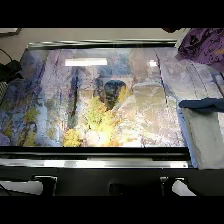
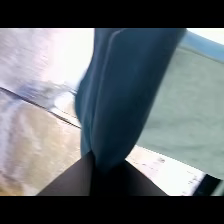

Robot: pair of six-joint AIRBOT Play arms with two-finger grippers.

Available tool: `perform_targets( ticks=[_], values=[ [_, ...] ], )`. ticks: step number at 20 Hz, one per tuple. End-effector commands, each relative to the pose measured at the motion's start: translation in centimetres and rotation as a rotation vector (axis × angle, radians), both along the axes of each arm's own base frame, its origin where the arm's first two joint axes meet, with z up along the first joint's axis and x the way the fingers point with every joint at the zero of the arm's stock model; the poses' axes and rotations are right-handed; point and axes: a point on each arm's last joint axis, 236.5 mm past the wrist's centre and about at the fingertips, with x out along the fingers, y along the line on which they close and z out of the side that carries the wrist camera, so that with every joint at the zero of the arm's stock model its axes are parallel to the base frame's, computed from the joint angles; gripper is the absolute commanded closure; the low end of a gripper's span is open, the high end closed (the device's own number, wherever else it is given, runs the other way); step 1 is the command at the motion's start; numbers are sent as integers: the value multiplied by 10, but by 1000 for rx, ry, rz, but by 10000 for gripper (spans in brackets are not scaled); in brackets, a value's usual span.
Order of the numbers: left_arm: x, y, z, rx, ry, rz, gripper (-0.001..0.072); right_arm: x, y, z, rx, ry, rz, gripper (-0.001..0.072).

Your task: Fold the clothes and pants, and hang the long-sleeved shirts on hangers.

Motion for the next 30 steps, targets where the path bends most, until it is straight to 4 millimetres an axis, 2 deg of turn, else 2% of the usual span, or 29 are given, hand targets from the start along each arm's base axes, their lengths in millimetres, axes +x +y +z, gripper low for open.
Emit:
perform_targets(
  ticks=[1, 2, 7, 9, 12, 19, 26, 27, 28, 30],
  values=[
    [-1, 0, 0, 0, 3, 1, 689, -55, -8, -36, -54, 220, -11, 682],
    [-1, 0, 0, -1, 4, 1, 689, -70, -10, -47, -76, 258, -24, 682],
    [-2, 0, -1, 0, 10, -3, 689, -123, 8, -114, -70, 365, -74, 682],
    [-5, -1, -2, -1, 21, -5, 689, -142, 10, -134, -70, 431, -80, 681],
    [-5, -1, -2, -2, 21, -5, 689, -160, 13, -154, -61, 509, -75, 681],
    [-5, -1, -2, -2, 21, -5, 689, -177, 6, -158, -96, 580, -80, 681],
    [-5, -1, -2, -2, 21, -5, 689, -188, 9, -161, -87, 627, -89, 678],
    [-5, -1, -2, -2, 21, -5, 689, -188, 8, -161, -89, 628, -89, 653],
    [-5, -1, -2, -2, 21, -5, 689, -190, 6, -160, -99, 633, -91, 542],
    [-5, -1, -2, -2, 21, -5, 689, -192, 0, -158, -126, 645, -91, 197]
  ],
)
